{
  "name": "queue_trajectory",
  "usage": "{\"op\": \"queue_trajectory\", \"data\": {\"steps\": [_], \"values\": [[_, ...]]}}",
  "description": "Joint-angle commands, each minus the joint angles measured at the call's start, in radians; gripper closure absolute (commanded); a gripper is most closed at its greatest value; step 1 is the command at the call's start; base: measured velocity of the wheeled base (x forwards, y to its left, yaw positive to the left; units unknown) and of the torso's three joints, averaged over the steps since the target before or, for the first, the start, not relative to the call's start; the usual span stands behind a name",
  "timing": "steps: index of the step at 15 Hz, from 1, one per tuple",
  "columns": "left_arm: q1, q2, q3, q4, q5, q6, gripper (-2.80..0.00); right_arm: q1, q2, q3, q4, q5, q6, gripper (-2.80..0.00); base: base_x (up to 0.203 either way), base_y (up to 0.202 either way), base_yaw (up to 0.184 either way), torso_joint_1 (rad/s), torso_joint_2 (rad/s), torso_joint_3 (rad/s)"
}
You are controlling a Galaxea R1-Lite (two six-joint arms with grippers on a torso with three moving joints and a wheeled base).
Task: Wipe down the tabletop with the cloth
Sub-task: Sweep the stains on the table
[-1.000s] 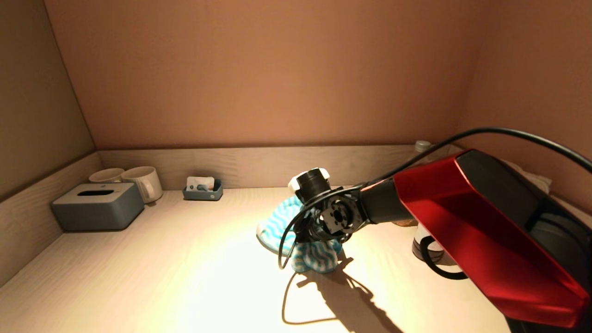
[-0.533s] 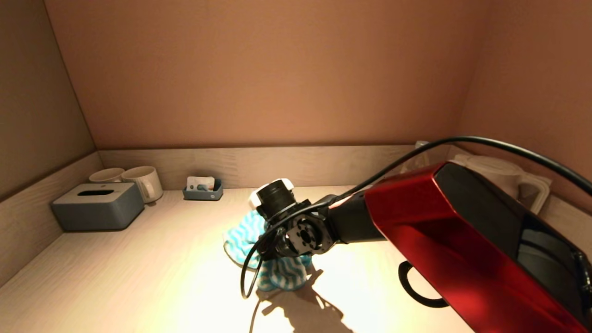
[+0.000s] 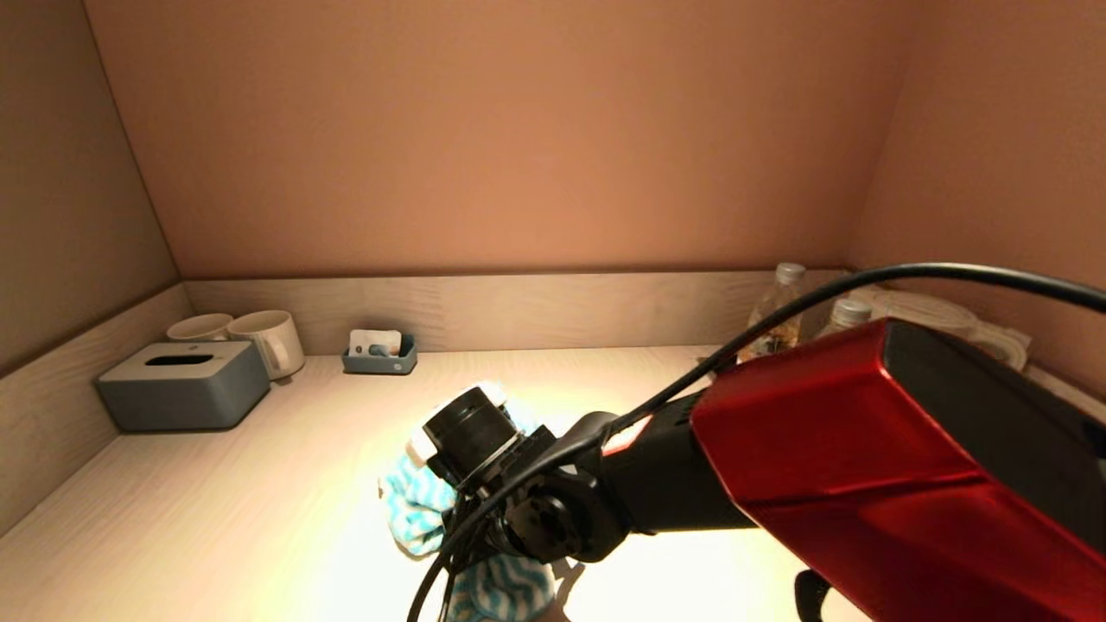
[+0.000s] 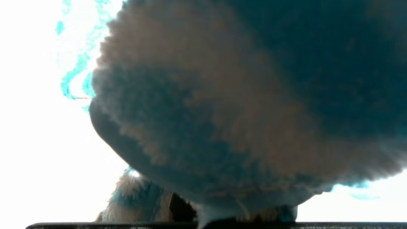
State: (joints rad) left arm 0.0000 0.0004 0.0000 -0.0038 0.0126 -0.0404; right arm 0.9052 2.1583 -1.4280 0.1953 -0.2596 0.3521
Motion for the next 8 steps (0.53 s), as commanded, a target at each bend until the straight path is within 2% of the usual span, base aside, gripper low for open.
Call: {"op": "queue_trajectory", "data": {"steps": [1,5,8], "values": [[0.0,0.0,0.0,-0.001,0.0,-0.001,0.0,0.01,-0.083,0.086,0.002,-0.002,0.002,0.0,0.0,0.0,0.0,0.0,0.0,0.0],[0.0,0.0,0.0,-0.001,0.0,-0.001,0.0,-0.019,-0.268,0.349,-0.031,0.001,-0.008,0.0,0.0,0.0,0.0,0.0,0.0,0.0],[0.0,0.001,0.0,-0.001,0.0,-0.001,0.0,-0.154,-0.317,0.428,-0.099,0.002,-0.056,0.0,0.0,0.0,0.0,0.0,0.0,0.0]]}}
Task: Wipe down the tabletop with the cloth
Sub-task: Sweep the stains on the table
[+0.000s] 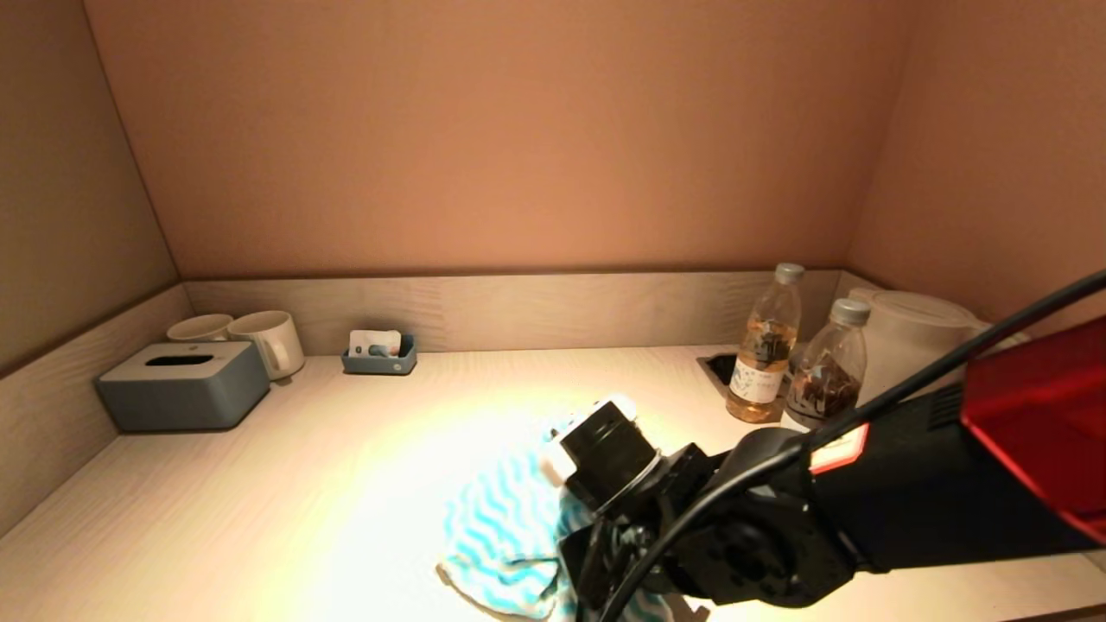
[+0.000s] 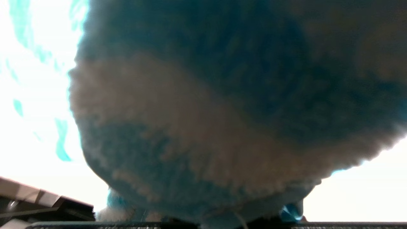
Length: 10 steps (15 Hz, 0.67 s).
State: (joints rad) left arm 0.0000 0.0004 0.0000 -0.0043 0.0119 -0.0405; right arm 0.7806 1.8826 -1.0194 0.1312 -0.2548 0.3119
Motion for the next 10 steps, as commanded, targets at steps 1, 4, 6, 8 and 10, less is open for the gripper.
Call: {"op": "queue_trajectory", "data": {"steps": [1,4,6,8,10], "values": [[0.0,0.0,0.0,0.0,0.0,-0.001,0.0,-0.07,-0.036,0.019,-0.05,0.001,-0.031,0.0,0.0,0.0,0.0,0.0,0.0,0.0],[0.0,0.0,0.0,0.0,0.0,-0.001,0.0,-0.18,0.058,-0.057,-0.095,0.032,-0.083,0.0,0.0,0.0,0.0,0.0,0.0,0.0],[0.0,0.0,0.0,0.0,0.0,-0.001,0.0,-0.226,0.186,-0.184,-0.099,0.035,-0.095,0.0,0.0,0.0,0.0,0.0,0.0,0.0],[0.0,0.0,0.0,0.0,0.0,-0.001,0.0,-0.252,0.304,-0.32,-0.098,0.032,-0.1,0.0,0.0,0.0,0.0,0.0,0.0,0.0],[0.0,0.0,0.0,0.0,0.0,-0.001,0.0,-0.26,0.386,-0.442,-0.078,0.028,-0.1,0.0,0.0,0.0,0.0,0.0,0.0,0.0]]}}
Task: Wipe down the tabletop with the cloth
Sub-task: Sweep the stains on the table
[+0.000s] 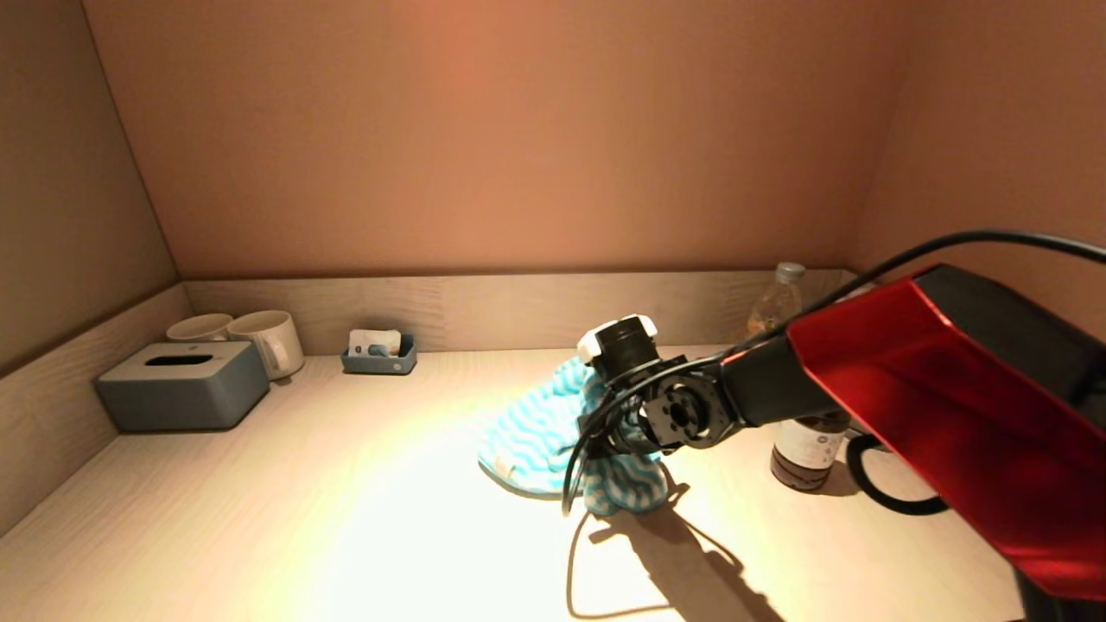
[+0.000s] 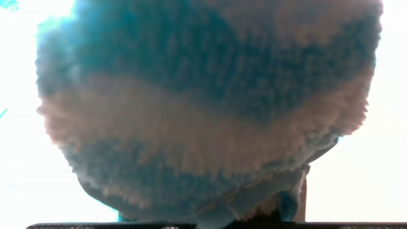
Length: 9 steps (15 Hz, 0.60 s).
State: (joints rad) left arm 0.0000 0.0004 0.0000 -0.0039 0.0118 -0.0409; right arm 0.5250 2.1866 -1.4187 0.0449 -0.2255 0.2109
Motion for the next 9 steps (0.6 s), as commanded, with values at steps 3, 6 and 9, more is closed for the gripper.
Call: {"op": "queue_trajectory", "data": {"steps": [3,6,9], "values": [[0.0,0.0,0.0,-0.001,0.0,-0.001,0.0,0.053,0.135,-0.161,0.049,-0.009,0.003,0.0,0.0,0.0,0.0,0.0,0.0,0.0],[0.0,0.0,0.0,-0.001,0.0,-0.001,0.0,0.155,0.149,-0.195,0.051,-0.011,0.006,0.0,0.0,0.0,0.0,0.0,0.0,0.0],[0.0,0.0,0.0,-0.001,0.0,-0.001,0.0,0.246,0.153,-0.2,0.046,-0.03,0.007,0.0,0.0,0.0,0.0,0.0,0.0,0.0]]}}
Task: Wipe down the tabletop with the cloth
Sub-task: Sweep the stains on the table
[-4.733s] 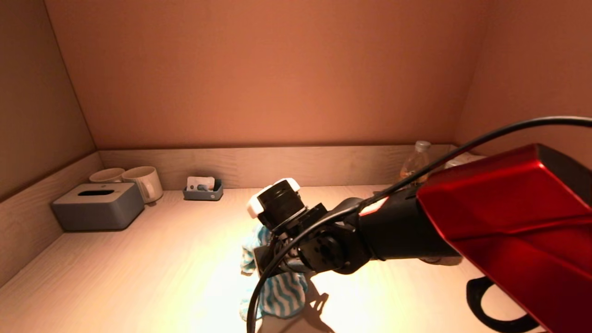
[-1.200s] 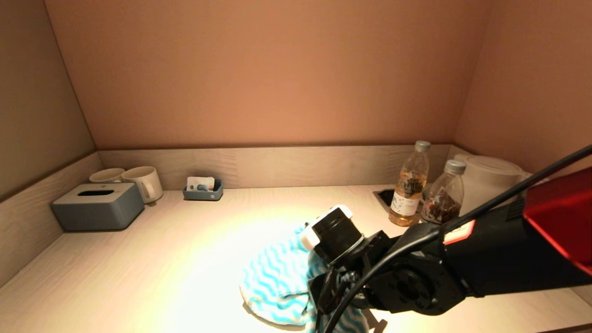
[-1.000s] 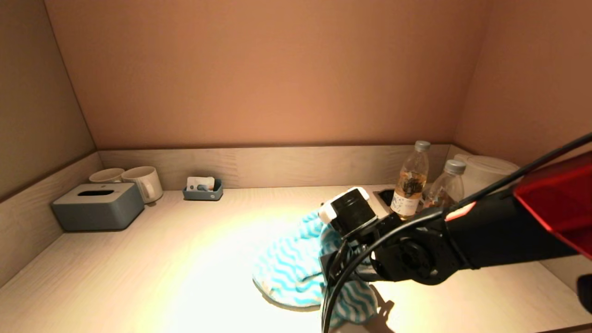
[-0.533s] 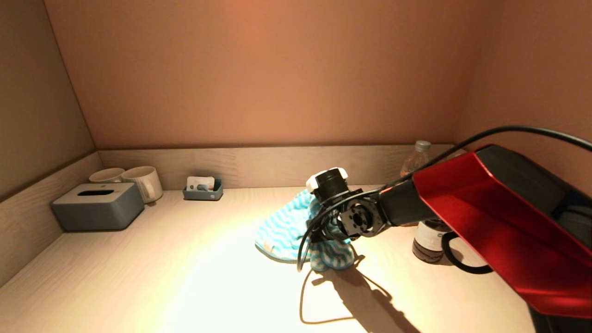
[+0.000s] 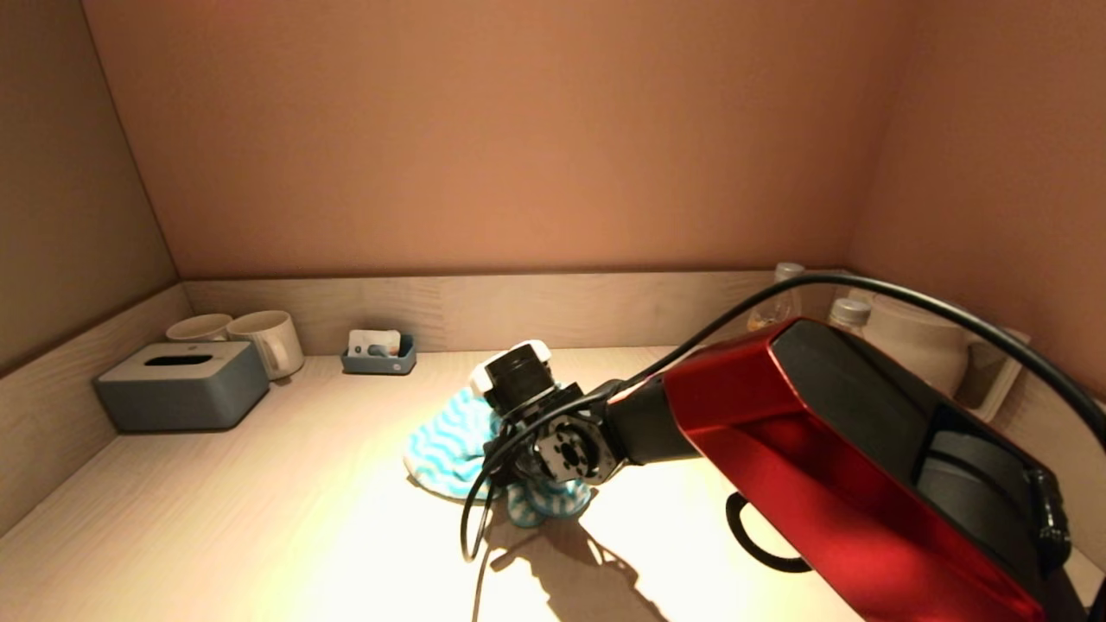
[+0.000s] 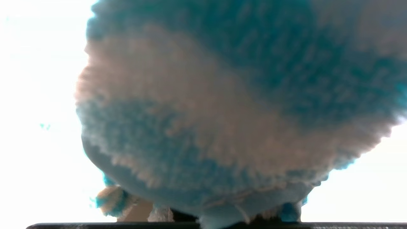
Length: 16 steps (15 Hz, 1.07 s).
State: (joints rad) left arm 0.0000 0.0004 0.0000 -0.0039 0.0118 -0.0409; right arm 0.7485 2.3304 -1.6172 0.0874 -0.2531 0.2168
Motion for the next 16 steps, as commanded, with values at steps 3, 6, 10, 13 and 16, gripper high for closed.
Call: {"op": "queue_trajectory", "data": {"steps": [3,6,10,13,16], "values": [[0.0,0.0,0.0,-0.001,0.0,-0.001,0.0,0.096,-0.04,0.045,0.007,-0.004,0.004,0.0,0.0,0.0,0.0,0.0,0.0,0.0],[0.0,0.0,0.0,-0.001,0.0,-0.001,0.0,0.159,-0.164,0.239,-0.003,-0.003,0.004,0.0,0.0,0.0,0.0,0.0,0.0,0.0],[0.0,0.0,0.0,-0.001,0.0,-0.001,0.0,0.186,-0.38,0.562,-0.076,-0.002,-0.01,0.0,0.0,0.0,0.0,0.0,0.0,0.0],[0.0,0.0,0.0,-0.001,0.0,-0.001,0.0,0.107,-0.543,0.77,-0.117,0.002,-0.06,0.0,0.0,0.0,0.0,0.0,0.0,0.0],[0.0,0.0,0.0,-0.001,0.0,-0.001,0.0,-0.086,-0.539,0.755,-0.134,0.019,-0.132,0.0,0.0,0.0,0.0,0.0,0.0,0.0]]}}
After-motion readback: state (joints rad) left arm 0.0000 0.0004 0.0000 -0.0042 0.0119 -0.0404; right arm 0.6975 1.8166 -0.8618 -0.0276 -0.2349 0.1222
